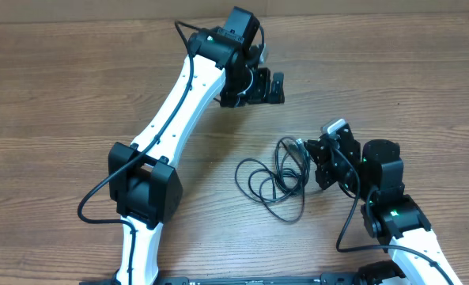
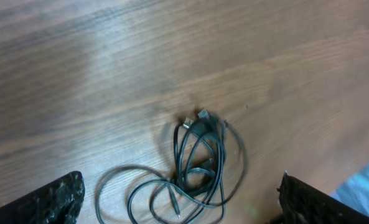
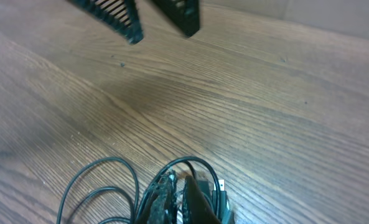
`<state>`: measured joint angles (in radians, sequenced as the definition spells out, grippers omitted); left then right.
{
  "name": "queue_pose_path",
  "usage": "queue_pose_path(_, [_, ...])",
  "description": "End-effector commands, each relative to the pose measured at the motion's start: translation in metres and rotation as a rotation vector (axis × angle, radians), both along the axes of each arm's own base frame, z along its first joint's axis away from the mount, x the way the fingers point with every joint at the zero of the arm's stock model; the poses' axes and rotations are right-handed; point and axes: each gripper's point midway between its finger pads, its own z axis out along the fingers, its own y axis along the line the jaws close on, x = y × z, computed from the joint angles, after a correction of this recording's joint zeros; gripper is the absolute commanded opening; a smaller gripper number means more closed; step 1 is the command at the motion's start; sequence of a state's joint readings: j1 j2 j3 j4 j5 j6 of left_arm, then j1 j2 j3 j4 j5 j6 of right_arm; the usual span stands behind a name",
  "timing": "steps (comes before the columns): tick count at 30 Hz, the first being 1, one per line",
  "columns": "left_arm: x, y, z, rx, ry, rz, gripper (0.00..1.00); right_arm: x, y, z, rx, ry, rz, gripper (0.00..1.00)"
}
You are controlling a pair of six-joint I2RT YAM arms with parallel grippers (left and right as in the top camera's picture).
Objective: Untangle cables
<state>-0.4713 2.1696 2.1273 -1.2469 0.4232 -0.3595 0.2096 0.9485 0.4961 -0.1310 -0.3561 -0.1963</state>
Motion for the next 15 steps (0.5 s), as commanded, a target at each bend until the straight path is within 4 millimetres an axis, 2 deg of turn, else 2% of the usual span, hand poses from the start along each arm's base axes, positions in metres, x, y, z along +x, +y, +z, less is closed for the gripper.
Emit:
queue_pose_path(1, [-0.015, -0.020, 0.013, -0.107, -0.026, -0.185, 1.00, 0.005, -0.007, 0.010, 0.071, 0.020, -0.082, 0.04])
queue_pose_path(3, [-0.028, -0.026, 0.016, -0.139, -0.040, -0.294, 1.00, 0.006, -0.009, 0.010, 0.077, 0.025, -0.093, 0.04])
queue_pose_path(6, [-0.047, -0.024, 0.012, -0.116, -0.037, -0.419, 1.00, 0.007, -0.012, 0.009, 0.075, 0.028, -0.105, 0.04])
queue_pose_path(9, [-0.062, -0.019, 0.005, -0.054, -0.039, -0.518, 1.00, 0.006, -0.019, -0.002, 0.038, 0.056, -0.119, 0.04])
queue_pose_path(11, [-0.059, -0.010, -0.004, 0.054, -0.059, -0.520, 1.00, 0.005, -0.026, -0.020, 0.001, 0.119, -0.152, 0.11])
queue_pose_path(13, [-0.057, -0.008, -0.006, 0.090, -0.076, -0.524, 1.00, 0.002, -0.025, -0.035, -0.030, 0.163, -0.134, 0.19])
queue_pose_path(14, [-0.056, -0.009, -0.006, 0.092, -0.083, -0.526, 1.00, 0.001, -0.026, -0.041, -0.040, 0.181, -0.130, 0.27])
queue_pose_path(15, [-0.055, -0.010, -0.006, 0.089, -0.087, -0.526, 1.00, 0.000, -0.026, -0.049, -0.055, 0.205, -0.123, 0.40])
